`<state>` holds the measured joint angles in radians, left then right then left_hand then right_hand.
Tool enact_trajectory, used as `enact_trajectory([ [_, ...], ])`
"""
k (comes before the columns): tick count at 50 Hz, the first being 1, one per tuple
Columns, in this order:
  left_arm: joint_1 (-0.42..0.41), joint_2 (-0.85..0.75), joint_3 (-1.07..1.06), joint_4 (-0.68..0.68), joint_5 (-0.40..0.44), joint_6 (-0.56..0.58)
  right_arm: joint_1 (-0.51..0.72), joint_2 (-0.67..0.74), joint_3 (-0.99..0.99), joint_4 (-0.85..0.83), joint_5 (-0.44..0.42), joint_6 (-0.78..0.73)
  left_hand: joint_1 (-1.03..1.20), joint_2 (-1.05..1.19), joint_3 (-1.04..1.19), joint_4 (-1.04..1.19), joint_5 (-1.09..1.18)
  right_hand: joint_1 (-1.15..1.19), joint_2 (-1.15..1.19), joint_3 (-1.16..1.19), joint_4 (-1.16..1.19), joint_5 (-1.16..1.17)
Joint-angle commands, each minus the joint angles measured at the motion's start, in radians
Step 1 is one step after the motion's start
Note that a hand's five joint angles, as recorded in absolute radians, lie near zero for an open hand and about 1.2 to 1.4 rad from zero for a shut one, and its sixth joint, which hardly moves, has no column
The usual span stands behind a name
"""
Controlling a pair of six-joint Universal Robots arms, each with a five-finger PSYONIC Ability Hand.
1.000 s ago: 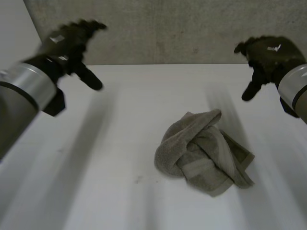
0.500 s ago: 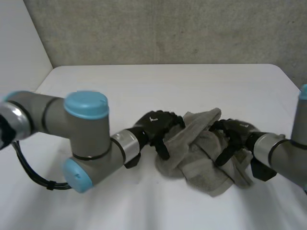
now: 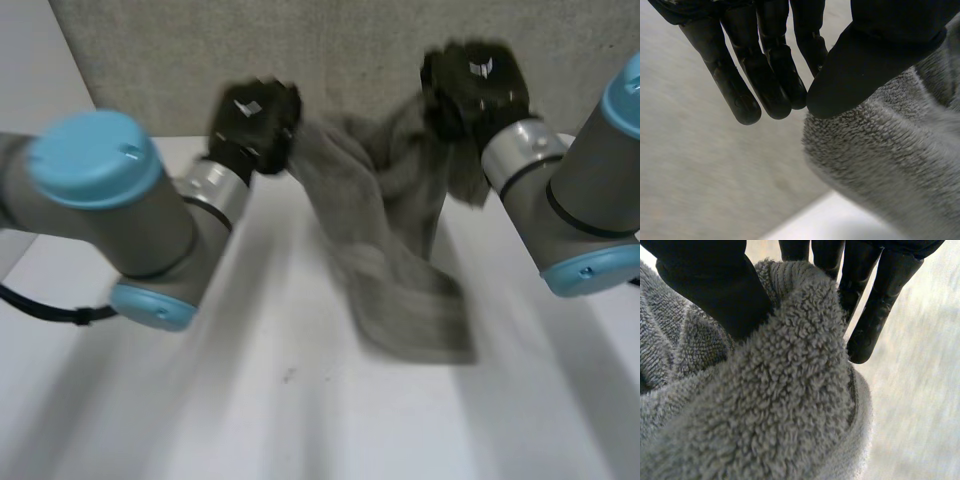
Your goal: Fold the towel.
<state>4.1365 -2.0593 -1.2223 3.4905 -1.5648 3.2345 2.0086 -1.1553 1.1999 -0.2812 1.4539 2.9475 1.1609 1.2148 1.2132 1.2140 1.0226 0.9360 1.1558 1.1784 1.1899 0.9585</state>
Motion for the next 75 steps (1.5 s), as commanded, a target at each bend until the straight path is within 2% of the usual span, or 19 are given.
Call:
enact_trajectory([
  [1,0.056,0.182,-0.163,0.061,-0.032,0.007,0.045,-0.050,0.017,-0.036,-0.004,-0.074,0.235,0.182,0.183,0.182,0.199,0.460,0.240,0.218,0.206,0.263],
  [9,0.065,0.320,-0.512,-0.007,-0.020,0.007,0.055,0.020,0.012,0.438,-0.073,-0.191,0.235,0.182,0.183,0.182,0.199,0.460,0.240,0.218,0.206,0.263],
  [18,-0.007,0.324,-0.641,-0.260,-0.023,-0.001,0.038,0.072,0.021,0.669,-0.083,-0.419,0.235,0.182,0.183,0.182,0.199,0.460,0.240,0.218,0.206,0.263],
  [20,-0.024,0.324,-0.640,-0.314,-0.023,-0.001,0.036,0.065,0.030,0.683,-0.086,-0.439,0.142,0.088,0.090,0.089,0.106,0.460,0.240,0.218,0.206,0.263],
  [22,-0.035,0.330,-0.631,-0.381,-0.021,-0.001,0.038,0.051,0.075,0.689,-0.096,-0.462,-0.340,-0.393,-0.392,-0.393,-0.376,0.460,0.240,0.218,0.206,0.263],
  [23,-0.035,0.330,-0.631,-0.381,-0.021,-0.001,0.038,0.051,0.075,0.689,-0.096,-0.462,-0.343,-0.396,-0.395,-0.396,-0.379,0.460,0.240,0.218,0.206,0.263],
  [25,-0.033,0.352,-0.608,-0.390,-0.021,0.001,0.036,0.023,0.125,0.697,-0.089,-0.482,-0.723,-0.777,-0.775,-0.776,-0.759,0.460,0.240,0.218,0.206,0.263],
  [28,-0.029,0.375,-0.576,-0.386,-0.021,0.001,0.030,0.011,0.188,0.698,-0.087,-0.563,-0.894,-0.947,-0.946,-0.947,-0.930,0.460,0.240,0.218,0.206,0.263],
  [34,0.030,0.390,-0.514,-0.370,-0.023,0.001,-0.014,-0.021,0.317,0.712,-0.083,-0.760,-0.947,-1.001,-1.000,-1.000,-0.984,0.388,0.168,0.146,0.134,0.191],
  [37,0.096,0.390,-0.487,-0.335,-0.023,0.001,-0.022,-0.055,0.372,0.740,-0.084,-0.828,-0.947,-1.001,-1.000,-1.000,-0.984,0.203,-0.017,-0.039,-0.051,0.006],
  [38,0.125,0.389,-0.480,-0.312,-0.020,0.002,-0.024,-0.066,0.389,0.744,-0.081,-0.834,-0.944,-0.998,-0.997,-0.998,-0.981,-0.009,-0.229,-0.252,-0.263,-0.206],
  [39,0.125,0.389,-0.480,-0.312,-0.020,0.002,-0.024,-0.066,0.389,0.744,-0.081,-0.834,-0.944,-0.998,-0.997,-0.998,-0.981,-0.011,-0.231,-0.254,-0.265,-0.208],
  [41,0.175,0.370,-0.471,-0.295,-0.011,0.002,-0.047,-0.073,0.402,0.743,-0.089,-0.817,-0.936,-0.990,-0.988,-0.989,-0.972,-0.485,-0.704,-0.727,-0.739,-0.682],
  [42,0.176,0.370,-0.471,-0.295,-0.011,0.002,-0.047,-0.073,0.402,0.743,-0.089,-0.817,-0.936,-0.990,-0.988,-0.989,-0.972,-0.487,-0.707,-0.729,-0.741,-0.684],
  [44,0.195,0.329,-0.476,-0.312,0.029,0.002,-0.085,-0.080,0.402,0.741,-0.098,-0.766,-0.921,-0.975,-0.973,-0.974,-0.957,-0.745,-0.965,-0.987,-0.999,-0.942],
  [52,0.205,0.274,-0.514,-0.442,0.121,-0.008,-0.099,-0.144,0.359,0.668,-0.139,-0.558,-0.836,-0.890,-0.888,-0.889,-0.872,-0.754,-0.974,-0.997,-1.008,-0.951],
  [61,0.214,0.334,-0.589,-0.498,0.124,-0.032,-0.091,-0.159,0.221,0.637,-0.222,-0.329,-0.624,-0.678,-0.677,-0.678,-0.661,-0.725,-0.945,-0.967,-0.979,-0.922],
  [65,0.206,0.373,-0.637,-0.501,0.124,-0.062,-0.085,-0.051,0.075,0.642,-0.308,-0.243,-0.616,-0.670,-0.668,-0.669,-0.652,-0.701,-0.921,-0.944,-0.955,-0.898],
  [75,0.209,0.393,-0.726,-0.484,0.124,-0.079,-0.025,0.221,-0.215,0.663,-0.346,-0.183,-0.630,-0.684,-0.683,-0.683,-0.667,-0.643,-0.862,-0.885,-0.896,-0.840],
])
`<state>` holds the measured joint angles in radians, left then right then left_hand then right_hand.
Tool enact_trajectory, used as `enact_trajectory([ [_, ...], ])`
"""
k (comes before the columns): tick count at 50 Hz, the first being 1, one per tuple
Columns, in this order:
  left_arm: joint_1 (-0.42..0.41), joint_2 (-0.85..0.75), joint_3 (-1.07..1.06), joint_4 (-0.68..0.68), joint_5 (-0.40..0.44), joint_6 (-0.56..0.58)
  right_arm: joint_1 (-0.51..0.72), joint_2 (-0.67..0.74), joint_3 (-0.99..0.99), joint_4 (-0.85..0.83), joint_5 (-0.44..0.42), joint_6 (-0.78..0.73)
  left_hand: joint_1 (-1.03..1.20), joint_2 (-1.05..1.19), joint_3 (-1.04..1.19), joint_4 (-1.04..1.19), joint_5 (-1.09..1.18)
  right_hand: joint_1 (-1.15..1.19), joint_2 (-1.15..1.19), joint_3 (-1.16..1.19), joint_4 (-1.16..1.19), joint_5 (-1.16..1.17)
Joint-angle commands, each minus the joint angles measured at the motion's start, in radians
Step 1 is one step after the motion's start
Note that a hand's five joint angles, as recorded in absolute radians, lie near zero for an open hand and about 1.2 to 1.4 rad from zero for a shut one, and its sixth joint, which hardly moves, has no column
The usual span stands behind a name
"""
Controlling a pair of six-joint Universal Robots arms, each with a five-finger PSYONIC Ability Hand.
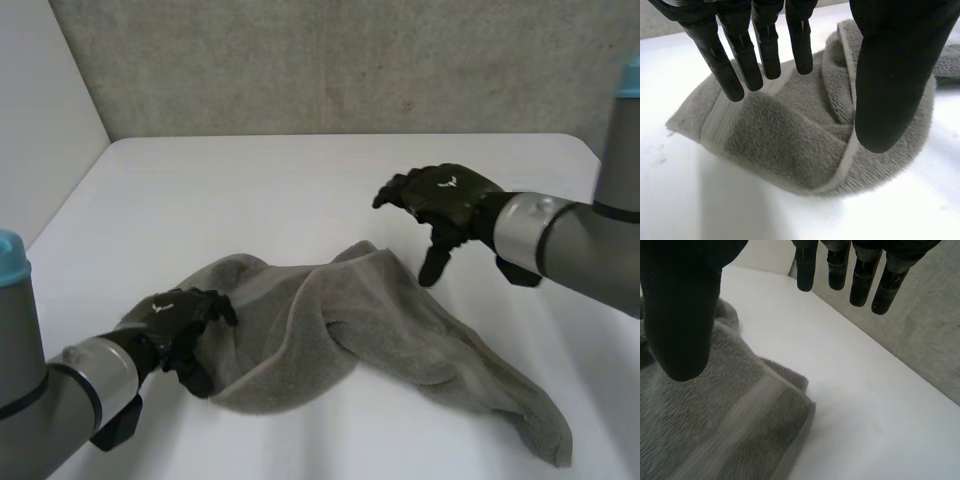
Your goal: Fold the towel.
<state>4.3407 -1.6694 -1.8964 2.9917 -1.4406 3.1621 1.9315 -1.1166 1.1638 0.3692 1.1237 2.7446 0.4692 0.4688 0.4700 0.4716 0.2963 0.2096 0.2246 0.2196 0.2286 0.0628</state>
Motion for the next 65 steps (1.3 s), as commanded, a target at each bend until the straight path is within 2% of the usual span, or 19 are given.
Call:
enact_trajectory([
  [1,0.008,-0.001,-0.059,0.021,0.002,-0.007,0.067,0.220,-0.212,0.014,-0.016,0.021,0.056,0.056,0.055,0.053,0.054,0.084,0.069,0.074,0.065,0.056],
  [10,-0.004,-0.030,-0.082,0.059,0.002,-0.007,0.118,0.366,-0.317,0.014,-0.039,0.024,0.056,0.056,0.055,0.053,0.054,0.143,0.128,0.133,0.124,0.115],
  [17,-0.007,-0.041,-0.079,0.085,0.000,-0.005,0.170,0.469,-0.389,0.016,-0.053,0.049,0.061,0.062,0.061,0.059,0.060,0.401,0.386,0.391,0.382,0.373],
  [22,-0.006,-0.041,-0.076,0.090,0.000,-0.007,0.191,0.515,-0.431,0.037,-0.053,0.059,0.058,0.059,0.058,0.056,0.057,0.627,0.612,0.617,0.608,0.599],
  [24,-0.006,-0.041,-0.076,0.096,0.000,-0.005,0.191,0.529,-0.467,0.042,-0.044,0.061,0.058,0.059,0.058,0.056,0.057,0.904,0.889,0.894,0.885,0.877],
  [25,-0.006,-0.043,-0.076,0.101,0.000,-0.007,0.191,0.520,-0.486,0.042,-0.038,0.061,0.056,0.056,0.055,0.053,0.054,1.150,1.135,1.140,1.131,1.122],
  [26,-0.006,-0.043,-0.076,0.101,0.000,-0.007,0.191,0.520,-0.486,0.042,-0.038,0.061,0.056,0.056,0.055,0.053,0.054,1.152,1.137,1.142,1.133,1.125],
  [29,-0.006,-0.044,-0.073,0.110,0.000,-0.007,0.190,0.475,-0.523,0.033,-0.030,0.069,0.050,0.050,0.049,0.047,0.048,1.187,1.172,1.177,1.168,1.159],
  [31,-0.006,-0.050,-0.070,0.116,0.000,-0.007,0.188,0.373,-0.527,0.011,-0.007,0.090,0.047,0.047,0.046,0.044,0.045,1.187,1.172,1.177,1.168,1.159],
  [34,-0.006,-0.064,-0.064,0.135,0.000,-0.007,0.182,0.320,-0.520,-0.013,0.002,0.101,0.026,0.027,0.025,0.024,0.025,1.187,1.172,1.177,1.168,1.159],
  [36,-0.007,-0.082,-0.050,0.157,0.000,-0.005,0.179,0.223,-0.468,-0.059,0.011,0.113,-0.102,-0.102,-0.103,-0.105,-0.104,1.187,1.172,1.177,1.168,1.159],
  [37,-0.007,-0.082,-0.050,0.158,0.000,-0.005,0.179,0.222,-0.467,-0.059,0.011,0.113,-0.103,-0.103,-0.104,-0.105,-0.105,1.187,1.172,1.177,1.168,1.159],
  [39,-0.009,-0.107,-0.032,0.177,0.003,-0.005,0.179,0.115,-0.385,-0.082,0.013,0.110,-0.185,-0.185,-0.186,-0.187,-0.187,1.187,1.172,1.177,1.168,1.159],
  [42,-0.007,-0.142,-0.003,0.188,0.002,-0.005,0.178,0.031,-0.317,-0.085,0.010,0.104,-0.247,-0.246,-0.247,-0.249,-0.248,1.187,1.172,1.177,1.168,1.159],
  [48,-0.007,-0.202,0.046,0.208,-0.003,-0.004,0.172,-0.065,-0.239,-0.079,0.010,0.105,-0.253,-0.252,-0.254,-0.255,-0.254,1.187,1.172,1.177,1.168,1.159],
  [59,-0.007,-0.313,0.131,0.323,-0.004,0.004,0.118,-0.241,-0.035,-0.081,-0.009,0.105,-0.144,-0.144,-0.145,-0.147,-0.146,1.187,1.172,1.177,1.168,1.159],
  [63,-0.007,-0.342,0.151,0.343,-0.004,0.007,0.090,-0.296,0.026,-0.082,-0.007,0.101,0.037,0.038,0.037,0.035,0.036,1.187,1.172,1.177,1.168,1.159],
  [64,-0.007,-0.349,0.157,0.348,-0.004,0.007,0.080,-0.313,0.039,-0.082,-0.007,0.101,0.169,0.169,0.168,0.166,0.167,1.187,1.172,1.177,1.168,1.159],
  [65,-0.007,-0.349,0.157,0.348,-0.004,0.007,0.080,-0.313,0.039,-0.082,-0.007,0.101,0.170,0.170,0.169,0.168,0.168,1.187,1.172,1.177,1.168,1.159],
])
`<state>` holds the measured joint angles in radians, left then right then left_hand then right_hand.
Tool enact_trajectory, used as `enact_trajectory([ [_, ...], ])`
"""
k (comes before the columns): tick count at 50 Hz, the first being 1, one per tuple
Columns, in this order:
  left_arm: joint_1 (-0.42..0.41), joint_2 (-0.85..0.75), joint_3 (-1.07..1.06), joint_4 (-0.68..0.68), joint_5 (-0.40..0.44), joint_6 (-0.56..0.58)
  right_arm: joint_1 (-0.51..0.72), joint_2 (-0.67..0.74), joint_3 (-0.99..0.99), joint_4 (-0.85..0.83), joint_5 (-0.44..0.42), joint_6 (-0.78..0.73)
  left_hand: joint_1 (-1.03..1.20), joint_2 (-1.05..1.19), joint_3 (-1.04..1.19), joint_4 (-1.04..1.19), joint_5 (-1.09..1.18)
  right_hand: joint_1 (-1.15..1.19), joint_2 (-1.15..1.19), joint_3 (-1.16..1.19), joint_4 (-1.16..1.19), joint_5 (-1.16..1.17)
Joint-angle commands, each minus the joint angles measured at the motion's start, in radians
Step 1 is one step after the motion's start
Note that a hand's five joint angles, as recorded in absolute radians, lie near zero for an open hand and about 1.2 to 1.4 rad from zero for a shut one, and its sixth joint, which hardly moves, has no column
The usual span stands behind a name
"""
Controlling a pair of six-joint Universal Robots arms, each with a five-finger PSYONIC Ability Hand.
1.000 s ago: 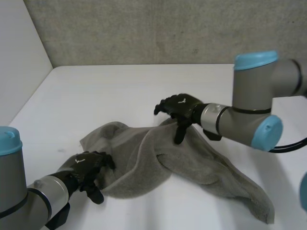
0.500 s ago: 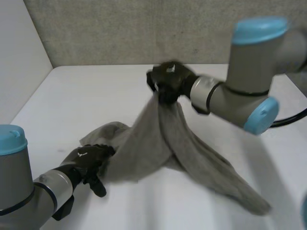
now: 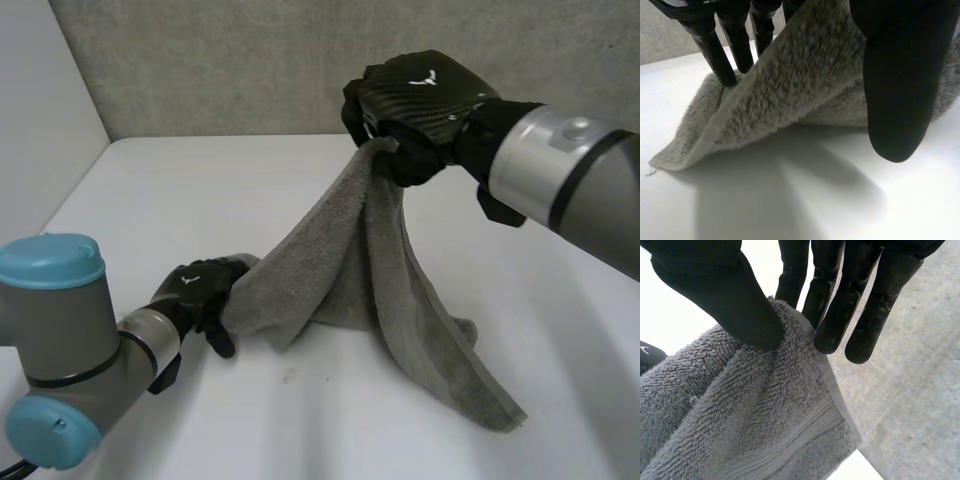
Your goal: Fold the towel.
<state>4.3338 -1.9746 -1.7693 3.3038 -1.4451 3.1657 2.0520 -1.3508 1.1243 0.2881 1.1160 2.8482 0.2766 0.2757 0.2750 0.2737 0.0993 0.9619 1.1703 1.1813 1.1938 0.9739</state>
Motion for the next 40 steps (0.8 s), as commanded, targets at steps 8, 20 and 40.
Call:
enact_trajectory([
  [8,0.012,-0.047,0.082,0.105,-0.004,0.007,-0.118,-0.093,0.098,-0.014,-0.001,-0.030,1.120,1.121,1.121,1.123,1.122,0.434,0.226,0.215,0.202,0.248],
  [20,0.055,-0.035,0.466,0.183,0.008,0.311,-0.105,0.215,-0.165,-0.146,0.173,-0.219,1.120,1.121,1.121,1.123,1.122,0.434,0.226,0.215,0.202,0.248],
  [40,0.040,0.046,0.378,0.448,-0.058,0.352,-0.044,0.087,0.158,-0.753,0.306,-0.233,1.120,1.121,1.121,1.123,1.122,0.434,0.226,0.215,0.202,0.248],
])
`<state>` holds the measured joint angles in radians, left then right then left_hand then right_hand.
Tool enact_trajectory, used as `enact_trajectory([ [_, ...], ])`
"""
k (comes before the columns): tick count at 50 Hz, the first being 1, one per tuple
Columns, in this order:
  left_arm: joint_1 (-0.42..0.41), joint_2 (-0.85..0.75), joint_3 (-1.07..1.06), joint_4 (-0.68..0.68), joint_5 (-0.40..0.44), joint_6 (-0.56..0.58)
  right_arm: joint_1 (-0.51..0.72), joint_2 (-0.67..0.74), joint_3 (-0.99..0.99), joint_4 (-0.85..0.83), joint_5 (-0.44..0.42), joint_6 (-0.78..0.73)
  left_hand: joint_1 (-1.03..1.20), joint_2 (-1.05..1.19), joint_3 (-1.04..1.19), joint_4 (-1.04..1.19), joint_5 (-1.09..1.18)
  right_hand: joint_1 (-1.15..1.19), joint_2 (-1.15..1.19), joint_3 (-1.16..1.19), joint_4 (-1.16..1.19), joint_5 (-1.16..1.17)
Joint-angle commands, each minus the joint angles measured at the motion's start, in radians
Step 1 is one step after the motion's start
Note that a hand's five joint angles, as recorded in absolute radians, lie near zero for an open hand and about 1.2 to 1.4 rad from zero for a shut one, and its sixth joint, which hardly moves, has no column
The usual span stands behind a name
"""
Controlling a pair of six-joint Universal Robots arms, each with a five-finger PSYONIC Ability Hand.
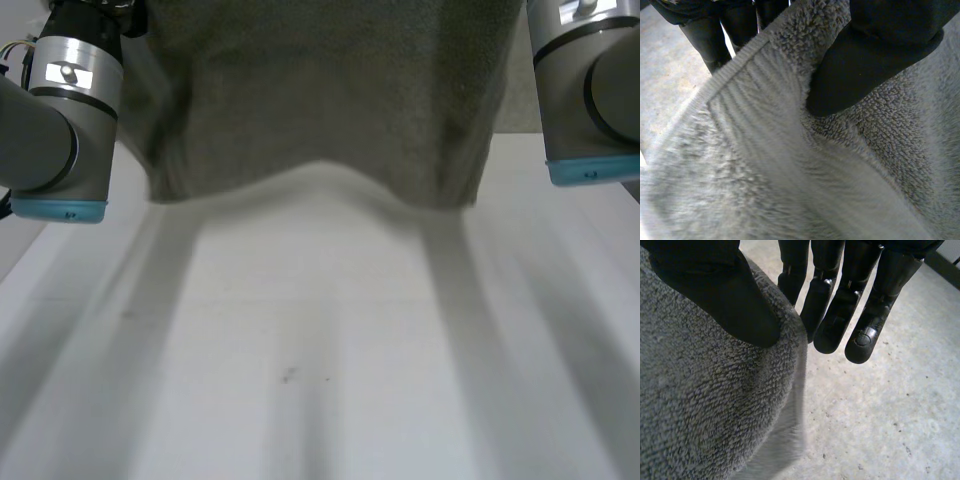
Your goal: Fold the towel.
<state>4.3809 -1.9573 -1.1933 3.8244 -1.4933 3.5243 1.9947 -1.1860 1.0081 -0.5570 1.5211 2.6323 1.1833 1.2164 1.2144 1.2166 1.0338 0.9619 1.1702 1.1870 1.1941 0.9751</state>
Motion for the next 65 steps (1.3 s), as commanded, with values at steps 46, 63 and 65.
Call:
enact_trajectory([
  [46,0.031,0.184,-0.690,-0.505,0.031,0.117,-0.286,-0.035,0.604,0.635,-0.338,0.210,-0.177,-0.210,-0.208,-0.210,-0.202,-0.486,-0.695,-0.712,-0.719,-0.674],
  [63,0.052,0.163,-0.692,-0.503,0.031,0.114,-0.402,0.017,0.728,0.657,-0.469,-0.150,-0.318,-0.351,-0.349,-0.351,-0.343,-0.431,-0.639,-0.656,-0.663,-0.619],
  [65,0.052,0.158,-0.692,-0.500,0.031,0.114,-0.407,0.026,0.738,0.644,-0.480,-0.169,-0.321,-0.354,-0.352,-0.354,-0.346,-0.422,-0.630,-0.647,-0.654,-0.610],
])
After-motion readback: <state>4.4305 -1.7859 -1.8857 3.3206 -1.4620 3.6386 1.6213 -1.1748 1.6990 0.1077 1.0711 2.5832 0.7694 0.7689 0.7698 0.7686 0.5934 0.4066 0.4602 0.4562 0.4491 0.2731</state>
